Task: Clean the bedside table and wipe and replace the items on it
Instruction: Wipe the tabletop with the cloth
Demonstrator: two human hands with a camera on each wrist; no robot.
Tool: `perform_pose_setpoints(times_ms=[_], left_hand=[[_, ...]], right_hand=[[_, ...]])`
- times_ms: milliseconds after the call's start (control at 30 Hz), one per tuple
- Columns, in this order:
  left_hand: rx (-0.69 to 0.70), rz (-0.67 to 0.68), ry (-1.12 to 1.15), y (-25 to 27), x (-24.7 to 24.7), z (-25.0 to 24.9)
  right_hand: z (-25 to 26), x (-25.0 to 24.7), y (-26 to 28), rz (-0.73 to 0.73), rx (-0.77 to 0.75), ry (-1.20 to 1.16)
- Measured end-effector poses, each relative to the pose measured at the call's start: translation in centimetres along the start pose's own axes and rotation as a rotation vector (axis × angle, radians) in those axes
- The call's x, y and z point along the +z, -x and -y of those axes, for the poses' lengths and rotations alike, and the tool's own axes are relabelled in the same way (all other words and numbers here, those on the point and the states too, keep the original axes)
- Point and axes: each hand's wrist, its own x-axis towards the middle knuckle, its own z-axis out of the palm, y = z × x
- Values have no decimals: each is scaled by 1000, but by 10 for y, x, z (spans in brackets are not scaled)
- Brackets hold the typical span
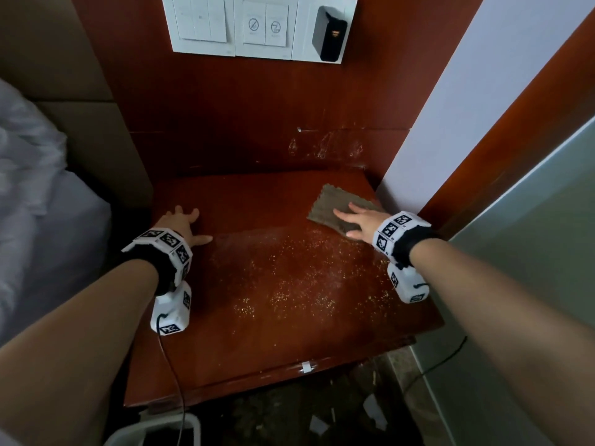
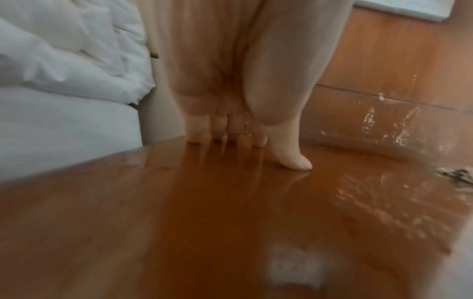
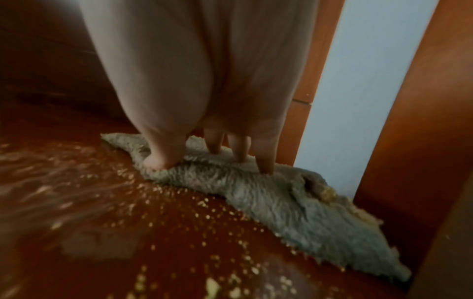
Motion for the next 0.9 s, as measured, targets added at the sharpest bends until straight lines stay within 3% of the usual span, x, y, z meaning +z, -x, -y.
perform_pose_setpoints(times_ms=[333, 633, 900], left_hand=[[10, -5, -17, -2, 1, 1], [14, 47, -19, 13, -6, -3], [109, 60, -67, 41, 1, -9]], right_hand=[[-10, -4, -24, -20, 72, -74], [-8, 21, 22, -56, 55, -69], [-3, 33, 44, -68, 87, -91]])
